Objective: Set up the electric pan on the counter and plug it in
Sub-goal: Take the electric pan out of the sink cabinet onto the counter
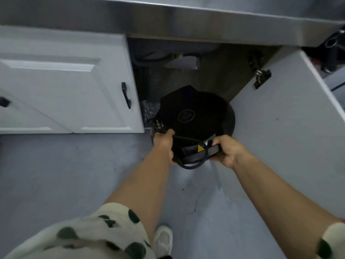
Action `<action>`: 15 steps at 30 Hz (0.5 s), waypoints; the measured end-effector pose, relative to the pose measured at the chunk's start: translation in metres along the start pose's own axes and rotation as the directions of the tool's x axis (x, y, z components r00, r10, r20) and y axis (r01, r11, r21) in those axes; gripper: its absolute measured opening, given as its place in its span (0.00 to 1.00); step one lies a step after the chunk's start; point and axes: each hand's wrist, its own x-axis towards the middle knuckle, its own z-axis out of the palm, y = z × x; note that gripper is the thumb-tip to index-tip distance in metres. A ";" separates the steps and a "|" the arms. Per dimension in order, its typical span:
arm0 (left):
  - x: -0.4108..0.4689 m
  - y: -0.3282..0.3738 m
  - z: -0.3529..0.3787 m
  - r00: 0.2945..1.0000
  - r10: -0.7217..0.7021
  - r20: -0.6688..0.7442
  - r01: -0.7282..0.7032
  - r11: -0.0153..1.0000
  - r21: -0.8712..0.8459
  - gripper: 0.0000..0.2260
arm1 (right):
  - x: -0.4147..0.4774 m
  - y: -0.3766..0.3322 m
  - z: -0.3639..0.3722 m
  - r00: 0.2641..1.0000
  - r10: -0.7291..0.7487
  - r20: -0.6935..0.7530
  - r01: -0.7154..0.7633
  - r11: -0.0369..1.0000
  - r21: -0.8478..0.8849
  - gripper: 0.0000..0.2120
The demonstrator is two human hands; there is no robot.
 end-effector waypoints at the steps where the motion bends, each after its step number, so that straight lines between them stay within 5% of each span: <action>1: -0.015 0.000 -0.004 1.000 -0.013 -0.013 0.013 1.000 0.014 0.08 | -0.014 0.002 -0.003 1.000 0.017 0.006 -0.017 1.000 0.014 0.09; 15: -0.212 -0.009 -0.104 0.996 -0.074 0.049 0.066 0.988 0.141 0.15 | -0.239 0.066 -0.006 0.990 0.096 -0.103 -0.089 0.994 0.063 0.09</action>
